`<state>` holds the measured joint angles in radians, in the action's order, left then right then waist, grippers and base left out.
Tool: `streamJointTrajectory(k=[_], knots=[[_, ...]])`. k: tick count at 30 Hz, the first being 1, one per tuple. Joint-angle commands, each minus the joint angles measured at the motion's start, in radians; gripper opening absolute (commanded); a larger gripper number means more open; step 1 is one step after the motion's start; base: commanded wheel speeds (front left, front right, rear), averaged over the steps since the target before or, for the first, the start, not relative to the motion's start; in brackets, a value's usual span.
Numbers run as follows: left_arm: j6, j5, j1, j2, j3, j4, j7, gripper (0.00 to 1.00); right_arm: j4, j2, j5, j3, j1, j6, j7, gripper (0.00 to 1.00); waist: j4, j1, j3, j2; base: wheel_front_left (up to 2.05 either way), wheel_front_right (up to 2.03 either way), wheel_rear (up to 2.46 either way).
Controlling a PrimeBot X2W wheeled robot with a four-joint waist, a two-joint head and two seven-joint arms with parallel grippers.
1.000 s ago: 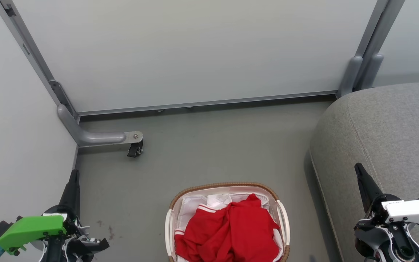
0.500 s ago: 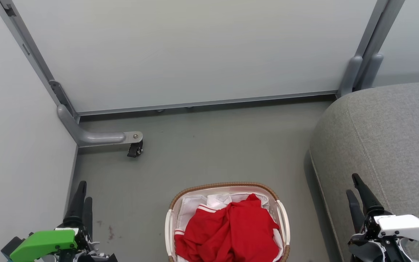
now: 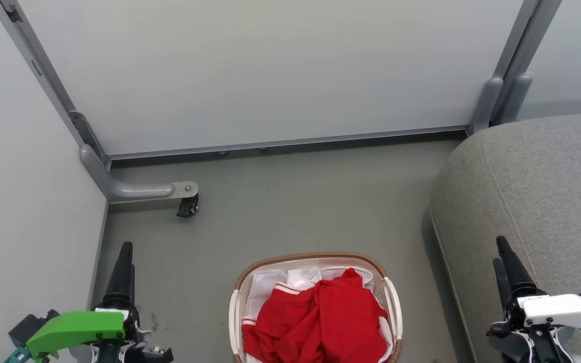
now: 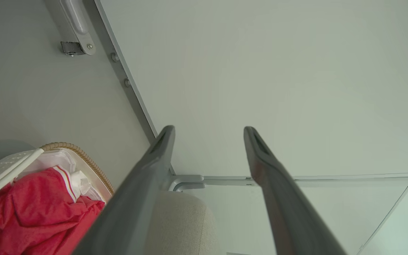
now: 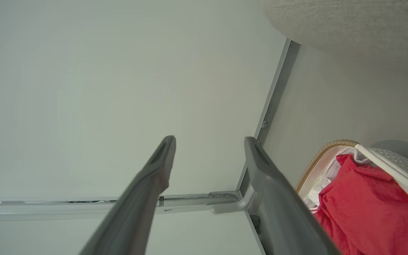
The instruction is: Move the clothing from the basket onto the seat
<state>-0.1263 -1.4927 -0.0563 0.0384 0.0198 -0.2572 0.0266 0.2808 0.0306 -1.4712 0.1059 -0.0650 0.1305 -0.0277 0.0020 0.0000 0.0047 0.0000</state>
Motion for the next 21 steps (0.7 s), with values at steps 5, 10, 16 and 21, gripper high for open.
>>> streamJointTrajectory(k=[5, 10, 16, 21], knots=[[-0.002, 0.099, -0.02, 0.005, -0.02, 0.048, -0.028, 1.0, -0.062, 0.01, 0.146, 0.005, -0.008, 0.0, 0.028, 1.0, 0.002, 0.0, 0.001, 0.0, 0.0, 0.0, 0.0], [-0.002, 0.202, -0.028, 0.006, -0.032, 0.076, -0.048, 1.0, -0.103, 0.011, 0.267, -0.005, -0.004, 0.0, 0.049, 1.0, 0.003, 0.0, 0.002, 0.0, 0.0, 0.0, 0.0], [-0.003, 0.333, -0.033, 0.007, -0.043, 0.103, -0.07, 1.0, -0.136, 0.012, 0.408, -0.021, -0.001, 0.0, 0.071, 1.0, 0.006, 0.0, 0.003, 0.0, 0.0, 0.0, 0.0], [-0.003, 0.433, -0.029, 0.008, -0.055, 0.115, -0.087, 1.0, -0.152, 0.013, 0.505, -0.032, 0.004, 0.0, 0.088, 1.0, 0.008, 0.0, 0.003, 0.0, 0.0, 0.0, 0.0]])
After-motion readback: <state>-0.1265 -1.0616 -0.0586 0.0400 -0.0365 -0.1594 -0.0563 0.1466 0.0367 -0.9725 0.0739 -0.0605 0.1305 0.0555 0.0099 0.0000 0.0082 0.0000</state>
